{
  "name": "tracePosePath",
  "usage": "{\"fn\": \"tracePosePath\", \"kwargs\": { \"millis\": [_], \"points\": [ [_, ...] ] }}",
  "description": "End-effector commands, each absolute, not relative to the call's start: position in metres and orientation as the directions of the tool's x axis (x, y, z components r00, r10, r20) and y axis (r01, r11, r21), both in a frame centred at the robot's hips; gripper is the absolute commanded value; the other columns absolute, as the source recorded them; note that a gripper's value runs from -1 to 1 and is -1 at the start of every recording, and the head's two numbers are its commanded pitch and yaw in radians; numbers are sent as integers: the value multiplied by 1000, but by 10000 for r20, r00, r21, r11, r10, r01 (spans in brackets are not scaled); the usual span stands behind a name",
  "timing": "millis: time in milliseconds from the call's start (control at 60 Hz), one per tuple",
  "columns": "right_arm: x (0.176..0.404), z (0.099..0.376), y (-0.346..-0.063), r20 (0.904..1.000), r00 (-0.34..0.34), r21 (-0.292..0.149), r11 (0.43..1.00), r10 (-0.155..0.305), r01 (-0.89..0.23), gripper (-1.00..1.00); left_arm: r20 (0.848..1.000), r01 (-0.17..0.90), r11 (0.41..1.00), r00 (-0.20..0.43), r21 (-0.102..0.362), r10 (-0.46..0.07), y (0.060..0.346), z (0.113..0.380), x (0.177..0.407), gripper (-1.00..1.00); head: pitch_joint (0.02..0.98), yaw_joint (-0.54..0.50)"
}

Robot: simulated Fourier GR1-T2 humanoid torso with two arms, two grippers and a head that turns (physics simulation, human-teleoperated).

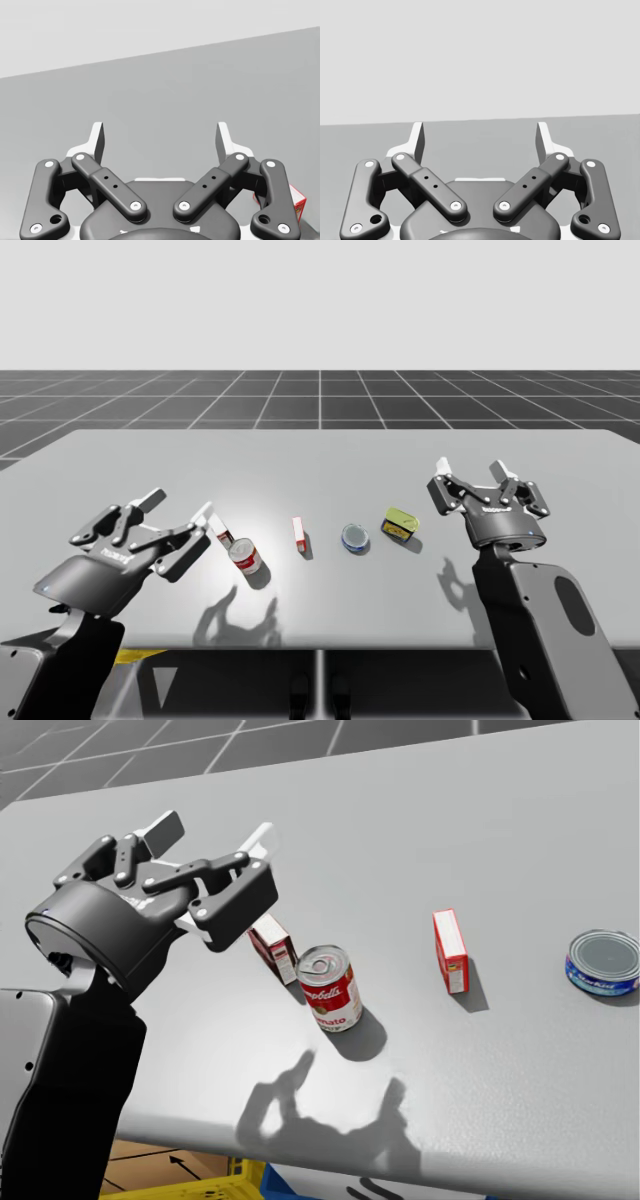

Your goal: Grasp the soup can and hold it up.

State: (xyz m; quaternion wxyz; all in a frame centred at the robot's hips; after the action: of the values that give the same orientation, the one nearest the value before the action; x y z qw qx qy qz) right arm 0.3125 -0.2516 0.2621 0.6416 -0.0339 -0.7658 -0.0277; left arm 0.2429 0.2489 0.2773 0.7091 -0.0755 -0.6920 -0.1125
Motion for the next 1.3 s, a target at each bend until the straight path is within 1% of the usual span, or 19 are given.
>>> {"fn": "tracePosePath", "kwargs": {
  "millis": [17, 83, 100, 217, 267, 300, 350, 400, 417, 550, 600, 650, 683, 750, 783, 833, 1017, 1117, 1300],
  "points": [
    [313, 262, -252, 9824, -1859, 33, 9945, 163, 1050, -1000, 9968, 3390, 9391, 332, 567, -722, 252, 268, 213, -1000, 845, 318],
    [314, 262, -252, 9816, -1901, 10, 9943, 194, 1066, -1000, 9949, 3403, 9357, 48, 927, -1003, 257, 257, 207, -1000, 846, 318],
    [315, 262, -252, 9815, -1904, -1, 9943, 205, 1062, -1000, 9942, 3498, 9320, 131, 950, -1063, 258, 254, 205, -1000, 847, 318],
    [316, 262, -252, 9810, -1925, -24, 9939, 237, 1098, -1000, 9922, 3691, 9251, 483, 891, -1148, 264, 232, 199, -1000, 849, 316],
    [316, 262, -252, 9810, -1924, -20, 9938, 235, 1115, -1000, 9925, 3779, 9235, 705, 661, -998, 266, 226, 198, -1000, 850, 315],
    [316, 262, -252, 9809, -1931, -17, 9937, 235, 1121, -1000, 9895, 3814, 9215, 879, 729, -1147, 268, 217, 197, -1000, 852, 316],
    [315, 262, -253, 9808, -1936, -21, 9936, 241, 1129, -1000, 9882, 3848, 9209, 1057, 620, -1107, 271, 209, 197, -1000, 853, 317],
    [316, 262, -253, 9807, -1940, -19, 9936, 240, 1131, -1000, 9867, 3894, 9187, 1115, 664, -1185, 273, 205, 197, -1000, 853, 317],
    [316, 262, -252, 9809, -1932, 4, 9937, 214, 1122, -1000, 9832, 3931, 9156, 1163, 848, -1410, 276, 197, 196, -1000, 853, 317],
    [316, 262, -251, 9808, -1941, 0, 9940, 213, 1093, -1000, 9711, 4280, 8989, 1595, 940, -1775, 278, 178, 195, -1000, 854, 314],
    [317, 262, -251, 9805, -1952, -8, 9941, 222, 1087, -1000, 9649, 4440, 8922, 1880, 833, -1836, 276, 170, 197, -1000, 855, 313],
    [317, 262, -251, 9806, -1948, 5, 9940, 210, 1097, -1000, 9626, 4439, 8918, 1928, 872, -1901, 274, 166, 199, -1000, 855, 313],
    [317, 262, -251, 9806, -1949, 10, 9940, 205, 1096, -1000, 9596, 4571, 8866, 2112, 712, -1860, 271, 161, 202, -1000, 854, 313],
    [318, 262, -251, 9805, -1954, 13, 9938, 206, 1110, -1000, 9536, 4615, 8839, 2257, 755, -1993, 267, 153, 208, -1000, 854, 311],
    [318, 262, -251, 9809, -1934, 12, 9939, 203, 1105, -1000, 9514, 4655, 8830, 2414, 594, -1913, 265, 150, 210, -1000, 854, 310],
    [318, 262, -251, 9813, -1916, 35, 9939, 179, 1105, -1000, 9493, 4659, 8824, 2437, 652, -1988, 263, 147, 213, -1000, 854, 309],
    [319, 262, -249, 9833, -1817, 104, 9945, 87, 1042, -1000, 9416, 4887, 8715, 2731, 407, -1971, 249, 141, 229, -1000, 852, 304],
    [319, 262, -249, 9835, -1809, 123, 9944, 70, 1052, -1000, 9408, 5003, 8657, 2852, 170, -1832, 239, 140, 240, -1000, 849, 301],
    [318, 263, -250, 9830, -1834, 154, 9939, 48, 1088, -1000, 9419, 5029, 8644, 2909, -11, -1681, 226, 139, 255, -1000, 848, 294]
  ]
}}
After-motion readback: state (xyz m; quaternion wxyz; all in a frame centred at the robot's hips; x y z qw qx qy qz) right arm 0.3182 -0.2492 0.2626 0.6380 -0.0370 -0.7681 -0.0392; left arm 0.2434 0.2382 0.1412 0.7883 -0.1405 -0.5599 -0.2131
